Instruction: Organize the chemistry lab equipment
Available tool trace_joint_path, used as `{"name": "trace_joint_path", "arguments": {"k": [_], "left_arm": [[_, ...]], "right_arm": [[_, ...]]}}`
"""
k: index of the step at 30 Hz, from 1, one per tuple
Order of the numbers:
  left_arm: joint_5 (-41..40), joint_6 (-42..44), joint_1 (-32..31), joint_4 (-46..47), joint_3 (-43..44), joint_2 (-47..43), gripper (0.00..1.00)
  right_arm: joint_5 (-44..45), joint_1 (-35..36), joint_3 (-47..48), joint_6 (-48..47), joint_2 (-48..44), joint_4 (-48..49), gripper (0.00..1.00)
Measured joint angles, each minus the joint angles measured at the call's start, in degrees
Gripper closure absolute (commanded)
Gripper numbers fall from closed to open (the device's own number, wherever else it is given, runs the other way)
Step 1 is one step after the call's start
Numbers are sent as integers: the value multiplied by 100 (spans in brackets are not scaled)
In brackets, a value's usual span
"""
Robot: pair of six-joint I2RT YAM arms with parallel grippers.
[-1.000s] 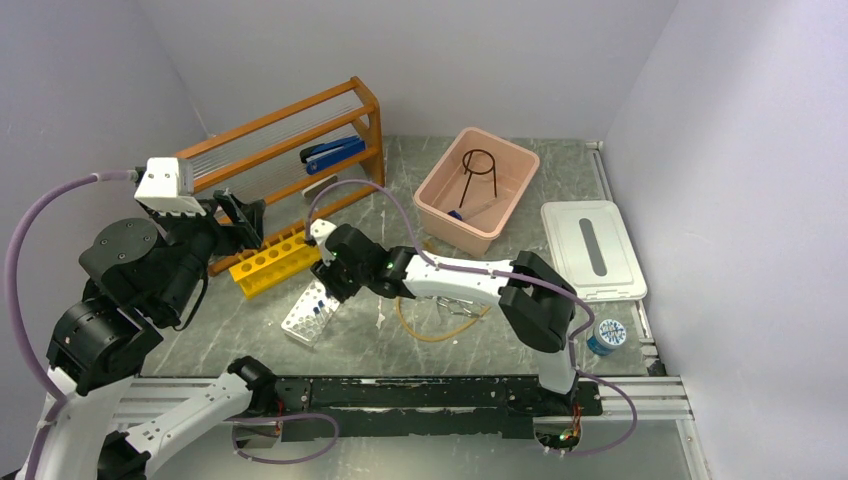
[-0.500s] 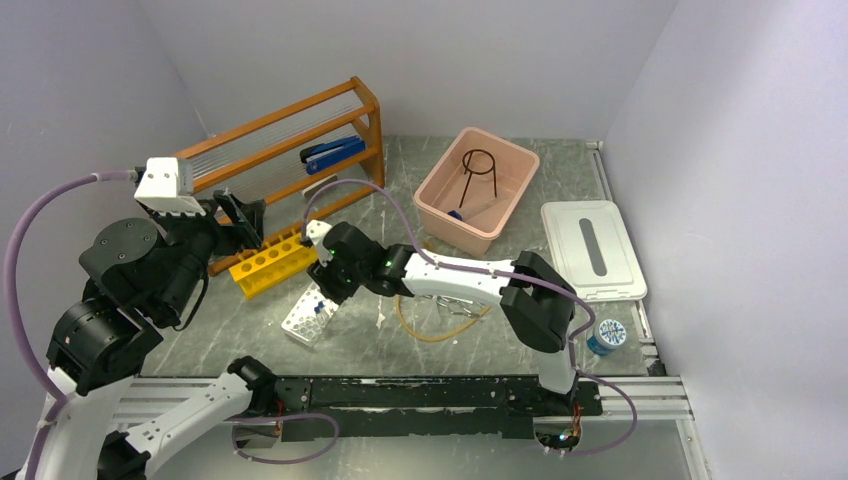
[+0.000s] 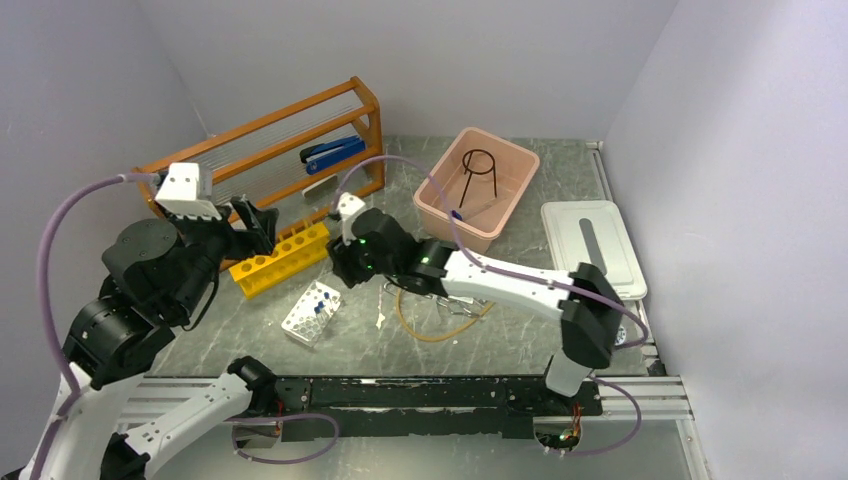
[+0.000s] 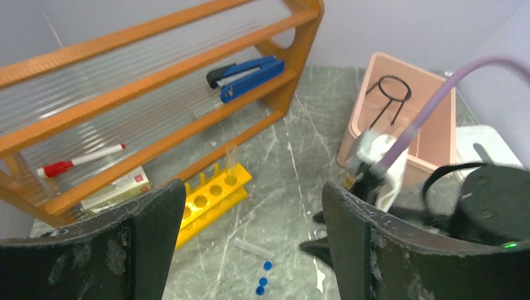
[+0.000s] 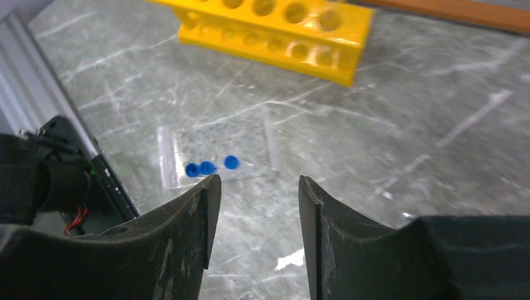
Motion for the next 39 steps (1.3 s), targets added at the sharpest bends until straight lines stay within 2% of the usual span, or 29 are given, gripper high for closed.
{"name": "trace_joint_path", "arguments": {"k": [4, 8, 13, 16, 24, 29, 39], "left_arm": [[295, -31, 0, 151, -461, -105, 12], [708, -105, 0, 459, -1150, -151, 4], [1390, -267, 0, 1075, -2140, -125, 3], [1823, -420, 0, 1497, -2658, 7, 6], [2236, -546, 0, 2050, -3003, 619, 11], [2188, -496, 0, 2361, -3119, 549, 14], [2107, -431, 0, 2463, -3399, 415, 13]], "right_arm": [[669, -227, -555, 358, -673, -31, 46], [1377, -726, -1285, 927, -1126, -363, 45], [1696, -1620, -2201, 1609, -1327, -820, 45], [1628, -1797, -2483, 1810, -1327, -964, 45], [1108, -1635, -2472, 1679, -1241, -872, 48], [1355, -1456, -2061, 1679, -754, -1005, 63], [1869, -1482, -2105, 1329, -367, -1368, 60]]}}
